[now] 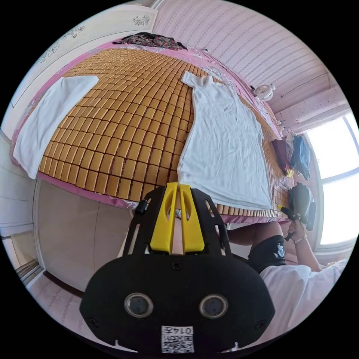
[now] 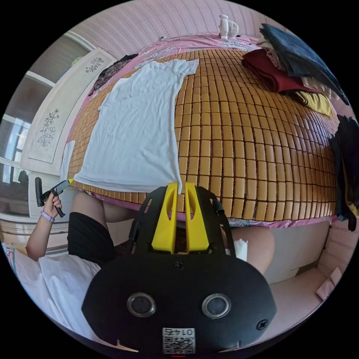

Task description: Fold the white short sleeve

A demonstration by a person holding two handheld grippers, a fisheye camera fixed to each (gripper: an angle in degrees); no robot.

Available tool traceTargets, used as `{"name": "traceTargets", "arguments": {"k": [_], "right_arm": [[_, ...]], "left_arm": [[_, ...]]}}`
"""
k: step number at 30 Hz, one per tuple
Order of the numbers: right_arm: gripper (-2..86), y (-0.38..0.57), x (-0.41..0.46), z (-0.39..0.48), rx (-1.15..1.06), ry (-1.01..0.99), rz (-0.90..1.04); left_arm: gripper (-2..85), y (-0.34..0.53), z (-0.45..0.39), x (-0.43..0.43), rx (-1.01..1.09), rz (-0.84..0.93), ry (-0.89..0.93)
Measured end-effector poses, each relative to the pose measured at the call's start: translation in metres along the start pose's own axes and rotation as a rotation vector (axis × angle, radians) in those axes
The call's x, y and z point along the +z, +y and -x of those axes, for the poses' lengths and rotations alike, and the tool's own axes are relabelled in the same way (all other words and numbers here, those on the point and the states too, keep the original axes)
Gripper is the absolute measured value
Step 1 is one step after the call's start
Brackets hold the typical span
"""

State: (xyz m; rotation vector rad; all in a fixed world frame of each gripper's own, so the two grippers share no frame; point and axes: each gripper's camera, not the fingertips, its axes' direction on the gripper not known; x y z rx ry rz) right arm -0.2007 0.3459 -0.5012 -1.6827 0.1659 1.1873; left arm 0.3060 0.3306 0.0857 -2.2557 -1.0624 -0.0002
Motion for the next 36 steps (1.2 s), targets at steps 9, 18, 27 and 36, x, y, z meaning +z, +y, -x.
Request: {"name": "traceTargets", "arguments": {"k": [9,18,27,36], "right_arm": [[5.1,-0.027,0.040,0.051,-0.051,0.115,0.067],[-0.6,-0.029,0.038,0.080,-0.132,0.166,0.077],[-0.4,-0.010,0.014,0.101,-0.162,0.103,0.075],[0.0,0.024,0.013,0.124,-0.191,0.147,0.095]], "left_arm": [[5.6,0.012,-0.022,0.030,0.003,-0.032,-0.027],[1.0,0.009,-0.064,0.095,0.150,0.107,-0.146],[-0.5,0.051,-0.073,0.080,0.111,0.057,-0.116],[-1.0,0.097,-0.083,0.067,0.014,-0.038,-0.128]]}}
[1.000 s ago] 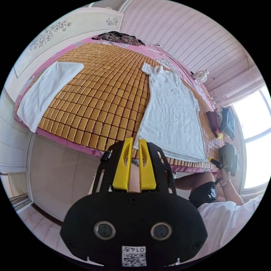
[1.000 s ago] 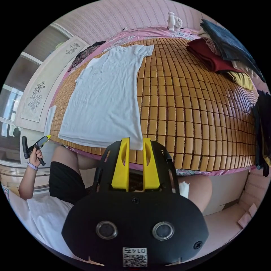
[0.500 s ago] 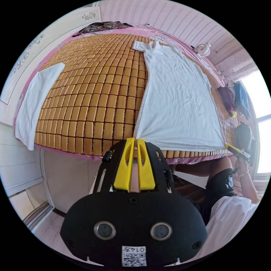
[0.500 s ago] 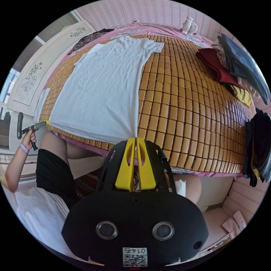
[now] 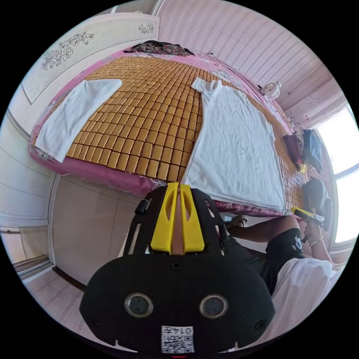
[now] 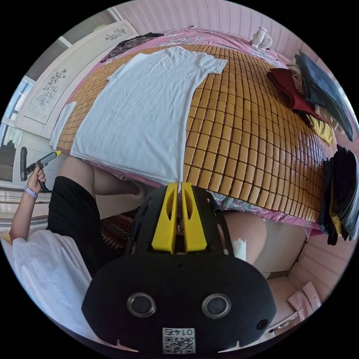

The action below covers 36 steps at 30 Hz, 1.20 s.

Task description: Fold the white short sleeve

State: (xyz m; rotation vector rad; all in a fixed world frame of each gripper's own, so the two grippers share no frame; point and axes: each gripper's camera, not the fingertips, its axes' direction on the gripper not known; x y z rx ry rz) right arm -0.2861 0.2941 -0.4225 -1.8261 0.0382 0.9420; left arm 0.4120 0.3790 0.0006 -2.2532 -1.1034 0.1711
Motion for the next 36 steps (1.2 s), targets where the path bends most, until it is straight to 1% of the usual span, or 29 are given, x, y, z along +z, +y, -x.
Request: {"name": "traceTargets", "arguments": {"k": [8,14,19,23,27,31,34,36], "right_arm": [[2.2,0.031,-0.018,0.017,0.000,0.015,-0.111],[4.6,0.047,-0.032,0.027,-0.004,0.043,-0.191],[4.9,0.054,-0.043,0.031,-0.018,0.056,-0.251],[4.5,0.052,-0.062,0.033,-0.052,0.077,-0.396],[5.1,0.008,-0.068,0.014,-0.053,0.068,-0.449],[5.7,-0.062,-0.060,-0.014,-0.033,0.035,-0.439],[6.2,-0.141,-0.046,-0.035,-0.033,0.054,-0.404],[6.5,-0.216,-0.030,-0.054,-0.019,0.062,-0.369]], "left_arm": [[-1.0,0.026,-0.035,-0.032,0.063,-0.155,0.063],[-1.0,0.020,-0.088,-0.020,0.176,-0.159,0.109],[-1.0,0.002,-0.147,0.006,0.297,-0.121,0.144],[-1.0,-0.025,-0.207,0.029,0.434,-0.091,0.143],[-0.9,-0.067,-0.256,0.059,0.556,-0.103,0.131],[-0.8,-0.126,-0.284,0.100,0.571,-0.098,0.148],[-0.7,-0.187,-0.305,0.136,0.569,-0.089,0.154],[-0.7,-0.237,-0.320,0.166,0.574,-0.082,0.128]]}}
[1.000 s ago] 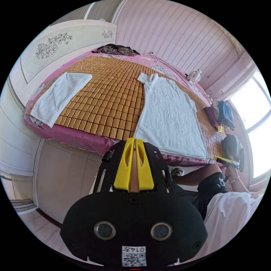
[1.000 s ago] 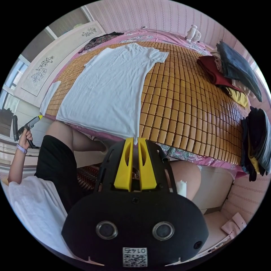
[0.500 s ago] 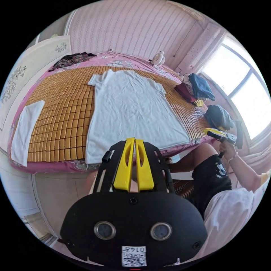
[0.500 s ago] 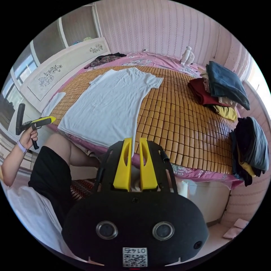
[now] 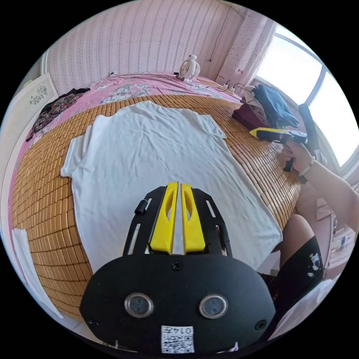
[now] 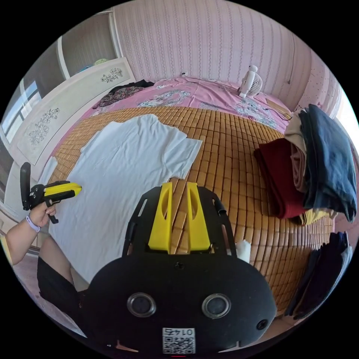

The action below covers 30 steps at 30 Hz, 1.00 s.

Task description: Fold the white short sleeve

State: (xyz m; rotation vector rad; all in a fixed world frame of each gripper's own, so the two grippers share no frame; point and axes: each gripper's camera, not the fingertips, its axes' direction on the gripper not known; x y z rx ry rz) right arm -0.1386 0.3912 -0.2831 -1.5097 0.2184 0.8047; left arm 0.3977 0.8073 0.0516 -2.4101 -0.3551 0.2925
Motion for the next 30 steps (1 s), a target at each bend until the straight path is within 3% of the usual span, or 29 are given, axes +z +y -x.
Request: {"name": "traceTargets", "arguments": {"k": [7,9,22,26,30], "right_arm": [[6.3,-0.130,0.109,-0.032,0.086,0.047,0.028],[1.1,-0.149,0.132,-0.035,0.067,0.072,0.072],[4.7,-0.143,0.100,-0.063,0.213,0.116,0.178],[5.0,-0.147,0.089,-0.034,0.108,0.141,0.190],[5.1,-0.176,0.086,0.015,-0.013,0.037,0.214]], "left_arm": [[-0.8,-0.081,0.041,0.082,-0.056,0.051,0.042],[-0.9,-0.091,0.047,0.096,-0.045,0.055,0.062],[-0.4,-0.105,0.084,0.122,-0.097,0.106,0.071],[0.1,-0.096,0.103,0.110,-0.176,0.081,0.048],[0.1,-0.070,0.153,0.077,-0.357,0.026,-0.001]]}}
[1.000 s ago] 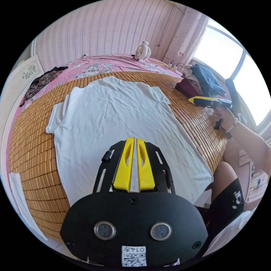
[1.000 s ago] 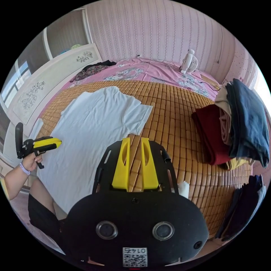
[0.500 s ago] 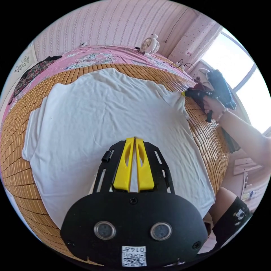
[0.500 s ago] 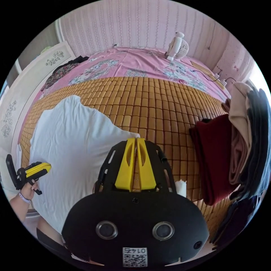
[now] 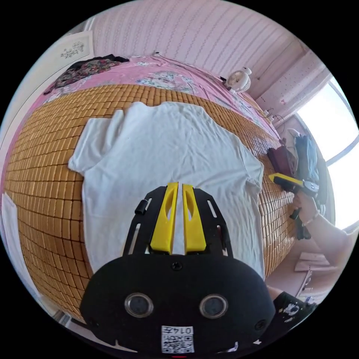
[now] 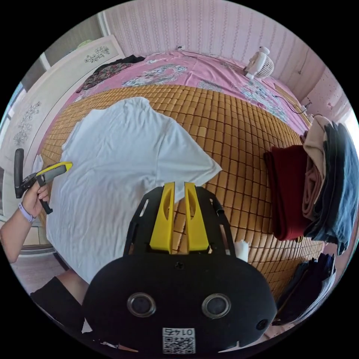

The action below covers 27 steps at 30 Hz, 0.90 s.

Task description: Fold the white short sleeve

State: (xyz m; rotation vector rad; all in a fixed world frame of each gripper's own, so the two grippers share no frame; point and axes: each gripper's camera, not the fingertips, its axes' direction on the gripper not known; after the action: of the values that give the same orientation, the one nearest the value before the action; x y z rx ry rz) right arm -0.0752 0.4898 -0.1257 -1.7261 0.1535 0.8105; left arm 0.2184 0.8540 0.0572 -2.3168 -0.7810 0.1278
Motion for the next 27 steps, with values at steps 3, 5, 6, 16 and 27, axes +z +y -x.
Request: {"name": "traceTargets", "arguments": {"k": [3,5,6,16,27], "right_arm": [[5.0,-0.045,-0.003,0.058,-0.124,-0.102,-0.017],[5.0,-0.080,0.000,0.100,-0.195,-0.166,-0.027],[5.0,-0.105,0.003,0.129,-0.234,-0.205,-0.037],[6.9,-0.293,0.068,0.362,-0.451,-0.273,0.001],[0.8,-0.353,0.095,0.427,-0.467,-0.316,-0.037]], "left_arm": [[0.0,0.010,0.062,-0.027,-0.136,-0.077,-0.046],[0.2,0.013,0.100,-0.037,-0.183,-0.096,-0.088],[0.3,0.012,0.123,-0.041,-0.205,-0.095,-0.118],[5.4,-0.015,0.232,-0.018,-0.207,-0.072,-0.034],[-0.5,0.000,0.273,-0.006,-0.198,-0.065,0.029]]}}
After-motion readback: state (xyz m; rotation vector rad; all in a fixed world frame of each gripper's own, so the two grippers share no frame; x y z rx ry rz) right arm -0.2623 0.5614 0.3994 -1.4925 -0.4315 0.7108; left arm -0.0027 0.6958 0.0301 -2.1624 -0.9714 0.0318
